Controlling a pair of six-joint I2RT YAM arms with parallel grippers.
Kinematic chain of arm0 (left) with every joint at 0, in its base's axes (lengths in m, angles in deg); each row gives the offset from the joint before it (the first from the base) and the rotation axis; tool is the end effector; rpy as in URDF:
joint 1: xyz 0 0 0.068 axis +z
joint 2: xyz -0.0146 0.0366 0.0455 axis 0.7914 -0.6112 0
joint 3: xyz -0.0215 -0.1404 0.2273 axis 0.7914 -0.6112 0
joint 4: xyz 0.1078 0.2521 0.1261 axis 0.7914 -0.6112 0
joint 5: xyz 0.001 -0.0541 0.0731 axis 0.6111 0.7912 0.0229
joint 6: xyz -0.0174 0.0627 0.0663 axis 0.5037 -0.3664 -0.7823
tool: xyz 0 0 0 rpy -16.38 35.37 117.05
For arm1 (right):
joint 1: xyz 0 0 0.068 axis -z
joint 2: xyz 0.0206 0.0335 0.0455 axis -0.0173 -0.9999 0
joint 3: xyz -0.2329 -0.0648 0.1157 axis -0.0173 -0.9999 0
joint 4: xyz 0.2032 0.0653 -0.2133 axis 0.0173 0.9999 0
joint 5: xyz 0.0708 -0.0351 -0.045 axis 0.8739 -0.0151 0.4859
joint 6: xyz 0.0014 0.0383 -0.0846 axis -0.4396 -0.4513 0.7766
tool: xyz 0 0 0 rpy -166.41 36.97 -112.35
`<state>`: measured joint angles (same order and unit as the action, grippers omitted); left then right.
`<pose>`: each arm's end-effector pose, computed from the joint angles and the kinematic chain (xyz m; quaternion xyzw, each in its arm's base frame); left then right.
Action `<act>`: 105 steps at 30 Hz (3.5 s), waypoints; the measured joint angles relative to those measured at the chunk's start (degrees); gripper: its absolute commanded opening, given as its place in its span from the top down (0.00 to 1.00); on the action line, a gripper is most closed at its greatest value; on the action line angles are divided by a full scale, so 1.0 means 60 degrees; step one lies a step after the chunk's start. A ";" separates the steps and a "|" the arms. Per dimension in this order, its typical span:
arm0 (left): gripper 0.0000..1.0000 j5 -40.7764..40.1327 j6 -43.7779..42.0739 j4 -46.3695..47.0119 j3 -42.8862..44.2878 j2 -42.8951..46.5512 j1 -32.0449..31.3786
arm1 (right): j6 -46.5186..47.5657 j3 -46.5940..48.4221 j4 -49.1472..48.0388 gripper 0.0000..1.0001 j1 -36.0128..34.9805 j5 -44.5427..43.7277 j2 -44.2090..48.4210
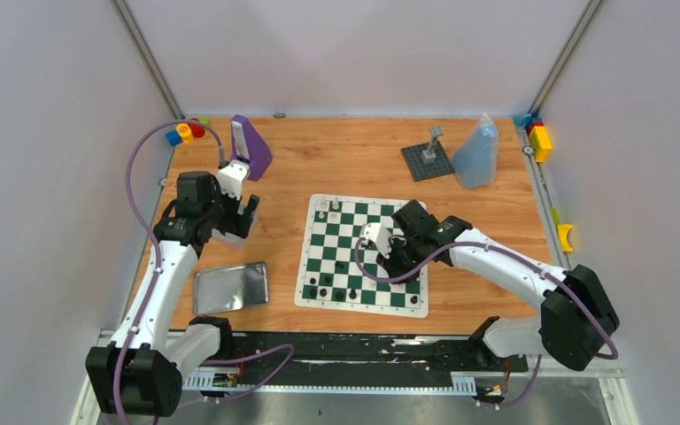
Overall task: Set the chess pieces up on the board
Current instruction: Pick up the chess piece from the chessboard, then place the chess piece on the chessboard, then pick up the chess piece from the chessboard.
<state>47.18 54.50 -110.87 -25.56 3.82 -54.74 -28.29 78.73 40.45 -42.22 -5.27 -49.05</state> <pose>0.2911 -0.0248 0.2474 0.1757 0.8918 -0.0200 0.4164 0.1932 0.2109 0.1352 -0.5794 0.7773 0.2048 0.1344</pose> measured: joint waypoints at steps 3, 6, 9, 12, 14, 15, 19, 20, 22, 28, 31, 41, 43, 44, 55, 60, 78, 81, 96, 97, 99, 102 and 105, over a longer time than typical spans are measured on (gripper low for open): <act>0.00 0.0000 0.0000 0.0000 0.0000 0.0000 0.0000 | 0.0007 0.0841 -0.0018 0.98 0.0015 -0.0208 -0.0007; 0.00 0.0004 0.0000 0.0000 0.0000 0.0000 0.0000 | 0.0011 0.1832 -0.0018 0.98 0.0222 -0.0525 -0.0317; 0.00 0.0007 0.0000 0.0000 0.0000 0.0004 0.0000 | -0.0029 0.2918 -0.0098 0.98 0.0641 -0.0852 -0.1184; 0.00 0.0011 0.0000 0.0000 0.0000 0.0033 0.0000 | -0.0215 0.4029 -0.0237 0.99 0.1206 -0.1188 -0.2430; 0.00 0.0018 -0.0004 0.0000 0.0000 0.0080 0.0000 | -0.0331 0.4503 -0.0284 0.99 0.1468 -0.1337 -0.3064; 0.00 0.0029 0.0000 0.0000 0.0000 0.0106 0.0000 | -0.0397 0.4747 -0.0291 0.99 0.1614 -0.1392 -0.3384; 0.00 0.0076 -0.0004 0.0000 0.0000 0.0157 0.0000 | -0.0597 0.5617 -0.0310 0.99 0.2073 -0.1519 -0.4503; 0.00 0.0087 -0.0004 0.0000 0.0000 0.0157 0.0000 | -0.0652 0.5829 -0.0321 0.99 0.2178 -0.1523 -0.4754; 0.00 0.0124 -0.0004 0.0000 0.0000 0.0157 0.0000 | -0.0725 0.6138 -0.0331 0.99 0.2339 -0.1526 -0.5151; 0.00 0.0226 -0.0007 0.0000 0.0000 0.0157 0.0000 | -0.0790 0.6692 -0.0284 0.99 0.2579 -0.1526 -0.5934; 0.00 0.0233 -0.0007 0.0000 0.0000 0.0157 0.0000 | -0.0790 0.6976 -0.0248 0.99 0.2594 -0.1526 -0.6255; 0.00 0.0240 -0.0011 0.0000 0.0000 0.0157 0.0000 | -0.0790 0.7457 -0.0051 0.99 0.2648 -0.1596 -0.6841; 0.00 0.0240 -0.0011 0.0000 0.0000 0.0157 0.0000 | -0.0790 0.7457 -0.0015 0.99 0.2659 -0.1596 -0.6896; 0.00 0.0240 -0.0011 0.0000 0.0000 0.0157 0.0000 | -0.0790 0.7457 0.0011 0.99 0.2674 -0.1596 -0.6910; 0.00 0.0266 -0.0036 0.0000 0.0000 0.0157 0.0000 | -0.0787 0.7457 0.0138 0.98 0.2830 -0.1596 -0.6929; 0.00 0.0262 -0.0044 0.0000 0.0000 0.0157 0.0000 | -0.0787 0.7457 0.0142 0.96 0.2841 -0.1592 -0.7074; 0.00 0.0262 -0.0106 0.0000 -0.0004 0.0157 0.0000 | -0.0889 0.7457 0.0142 0.43 0.2841 -0.1515 -0.7216; 0.00 0.0262 -0.0120 0.0007 -0.0040 0.0157 0.0000 | -0.0929 0.7457 0.0142 0.39 0.2841 -0.1348 -0.7180; 0.00 0.0302 -0.0182 0.0000 -0.0120 0.0157 0.0000 | -0.0004 0.4258 -0.0084 0.36 0.2546 0.0029 -0.2663; 0.00 0.0306 -0.0182 -0.0004 -0.0120 0.0157 0.0000 | 0.0091 0.3934 -0.0051 0.37 0.2386 0.0106 -0.2397; 0.00 0.0306 -0.0182 0.0000 -0.0120 0.0157 0.0000 | 0.0262 0.3191 -0.0011 0.37 0.1847 0.0226 -0.1909; 0.00 0.0313 -0.0182 0.0000 -0.0120 0.0157 0.0000 | 0.0353 0.2361 0.0029 0.38 0.0889 0.0368 -0.1585; 0.00 0.0321 -0.0182 0.0000 -0.0120 0.0157 0.0000 | 0.0368 0.1865 0.0000 0.38 0.0055 0.0423 -0.1566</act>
<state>49.10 53.40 -110.87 -26.28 4.76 -54.74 -26.09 89.92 40.45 -41.89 -2.73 -58.45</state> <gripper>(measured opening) 0.999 0.625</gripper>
